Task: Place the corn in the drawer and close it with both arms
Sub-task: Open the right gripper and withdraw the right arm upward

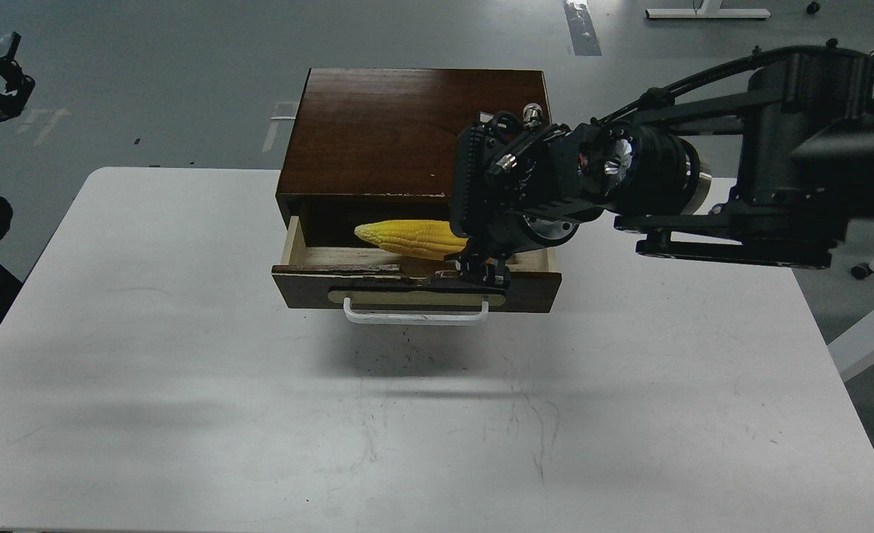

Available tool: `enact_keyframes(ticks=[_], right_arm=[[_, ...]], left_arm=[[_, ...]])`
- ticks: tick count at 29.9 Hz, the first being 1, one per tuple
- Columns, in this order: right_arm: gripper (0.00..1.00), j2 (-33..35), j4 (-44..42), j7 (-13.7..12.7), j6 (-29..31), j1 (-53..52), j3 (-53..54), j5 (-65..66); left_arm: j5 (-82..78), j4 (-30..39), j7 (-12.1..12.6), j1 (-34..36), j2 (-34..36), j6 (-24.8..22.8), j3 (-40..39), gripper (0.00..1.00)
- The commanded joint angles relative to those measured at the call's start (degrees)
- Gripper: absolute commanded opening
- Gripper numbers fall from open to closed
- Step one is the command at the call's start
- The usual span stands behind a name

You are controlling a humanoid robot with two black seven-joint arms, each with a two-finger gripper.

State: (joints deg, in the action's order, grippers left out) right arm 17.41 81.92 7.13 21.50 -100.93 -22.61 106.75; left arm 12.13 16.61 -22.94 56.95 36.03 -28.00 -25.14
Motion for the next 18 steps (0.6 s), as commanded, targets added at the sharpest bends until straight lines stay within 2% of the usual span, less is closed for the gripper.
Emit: enact_keyframes(ticks=[1,4,7,8,14,18], right_arm=[[0.73,0.7,-0.3,0.0,-0.2,-0.5,0.9,-0.4],[0.77,2.6,-1.1,0.0,-0.5,-0.2,4.9,-3.3],[0.94,5.3,-3.9,-0.1,-0.5,2.0,12.8,-11.6],[0.96,5.6,-5.4,-0.1,-0.5,3.6,15.7,-15.0],[0.98,8.2,-13.4,0.1,-0.9,9.5,28.1,-26.7],[0.98,11.2,-14.3,0.2,-1.5,13.9,35.4,-33.7]], left_arm=[[0.1,0.0,0.0,0.2,0.0,0.0,-0.1,0.98],[0.1,0.0,0.0,0.3,0.2,0.0,-0.2,0.98],[0.1,0.2,0.3,0.4,1.3,0.0,-0.3,0.98],[0.4,0.2,0.6,0.8,1.9,0.0,-0.4,0.98],[-0.2,0.6,0.9,3.0,2.2,0.0,-0.1,0.97],[-1.7,1.0,0.4,3.3,2.1,0.0,0.1,0.96]])
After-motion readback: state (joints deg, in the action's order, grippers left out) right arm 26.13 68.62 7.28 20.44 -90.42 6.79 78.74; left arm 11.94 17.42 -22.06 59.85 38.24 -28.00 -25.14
